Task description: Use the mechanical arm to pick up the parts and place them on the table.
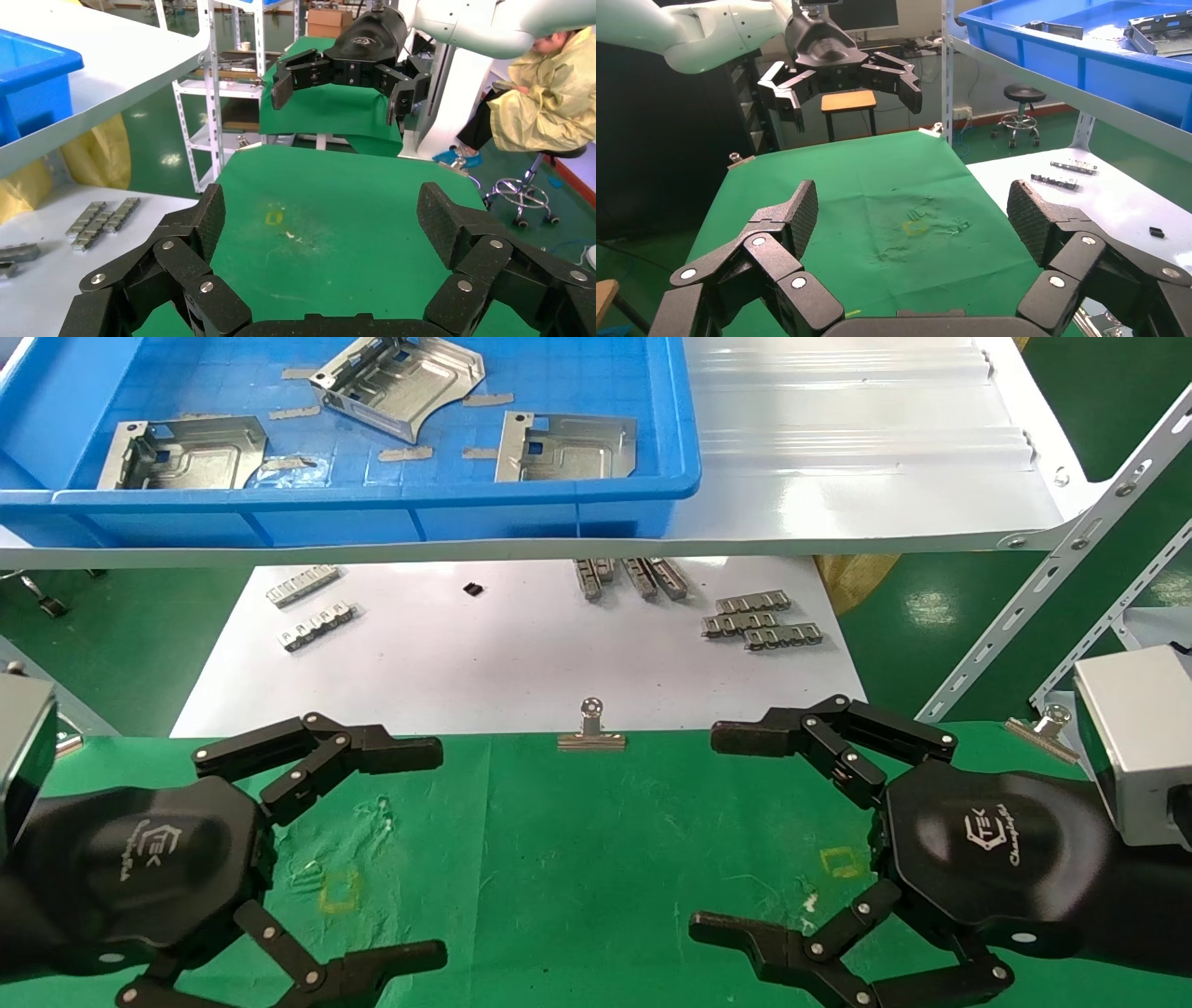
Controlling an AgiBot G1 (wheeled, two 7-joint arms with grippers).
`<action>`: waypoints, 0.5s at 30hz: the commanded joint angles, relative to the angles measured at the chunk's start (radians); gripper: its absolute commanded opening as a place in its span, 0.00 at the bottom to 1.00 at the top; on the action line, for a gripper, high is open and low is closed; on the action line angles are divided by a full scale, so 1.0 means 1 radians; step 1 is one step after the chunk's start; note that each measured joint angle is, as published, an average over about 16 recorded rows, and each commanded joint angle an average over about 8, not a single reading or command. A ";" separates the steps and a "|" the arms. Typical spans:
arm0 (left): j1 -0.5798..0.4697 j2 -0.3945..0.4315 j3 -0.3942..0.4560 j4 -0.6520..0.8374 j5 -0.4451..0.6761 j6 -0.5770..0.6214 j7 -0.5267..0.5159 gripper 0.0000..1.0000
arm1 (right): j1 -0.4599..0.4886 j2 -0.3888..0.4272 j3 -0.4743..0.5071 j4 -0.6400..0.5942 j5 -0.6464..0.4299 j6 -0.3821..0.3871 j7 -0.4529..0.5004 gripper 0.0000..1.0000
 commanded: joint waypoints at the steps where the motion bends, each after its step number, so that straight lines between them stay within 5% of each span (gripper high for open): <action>1: 0.000 0.000 0.000 0.000 0.000 0.000 0.000 1.00 | 0.000 0.000 0.000 0.000 0.000 0.000 0.000 1.00; 15: 0.000 0.000 0.000 0.000 0.000 0.000 0.000 1.00 | 0.000 0.000 0.000 0.000 0.000 0.000 0.000 1.00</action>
